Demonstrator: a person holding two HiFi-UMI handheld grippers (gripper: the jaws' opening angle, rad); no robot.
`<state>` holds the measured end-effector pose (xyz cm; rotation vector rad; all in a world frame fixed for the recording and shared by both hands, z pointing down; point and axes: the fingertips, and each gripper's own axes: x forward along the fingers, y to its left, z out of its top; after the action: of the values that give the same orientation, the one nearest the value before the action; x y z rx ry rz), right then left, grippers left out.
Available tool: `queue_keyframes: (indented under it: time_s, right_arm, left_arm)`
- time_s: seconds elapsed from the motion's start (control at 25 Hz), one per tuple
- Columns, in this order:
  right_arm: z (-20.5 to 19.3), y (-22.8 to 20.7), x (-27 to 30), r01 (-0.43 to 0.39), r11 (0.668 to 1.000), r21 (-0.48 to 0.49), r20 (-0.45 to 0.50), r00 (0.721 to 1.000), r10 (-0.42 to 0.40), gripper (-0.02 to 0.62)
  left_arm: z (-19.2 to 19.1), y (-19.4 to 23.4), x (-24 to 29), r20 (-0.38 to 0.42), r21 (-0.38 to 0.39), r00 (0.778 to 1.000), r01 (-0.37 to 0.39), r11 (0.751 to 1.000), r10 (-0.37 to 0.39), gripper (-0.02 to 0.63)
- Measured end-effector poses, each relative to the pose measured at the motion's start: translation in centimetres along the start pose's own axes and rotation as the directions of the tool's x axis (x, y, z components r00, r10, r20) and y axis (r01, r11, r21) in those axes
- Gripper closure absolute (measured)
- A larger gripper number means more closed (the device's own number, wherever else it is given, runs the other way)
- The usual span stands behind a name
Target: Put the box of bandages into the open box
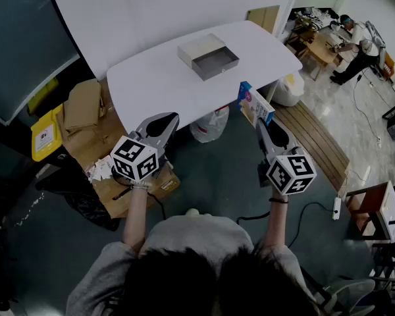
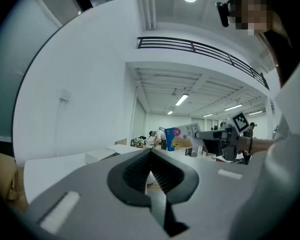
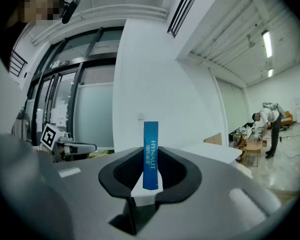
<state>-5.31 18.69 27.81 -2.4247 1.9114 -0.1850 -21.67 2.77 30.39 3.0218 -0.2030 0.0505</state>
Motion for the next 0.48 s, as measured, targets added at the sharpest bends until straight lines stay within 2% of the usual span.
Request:
queue_keyframes:
  time_s: [0.48]
  right_arm:
    - [0.1,-2.1,-1.1,0.012,1.0,0.021,0.006,1.0,-0.012,0.502]
  left_arm:
    - [-0.7,-1.2,1.1,0.0,-0.028,1.0,-0.009,1.0,0.009,0.611]
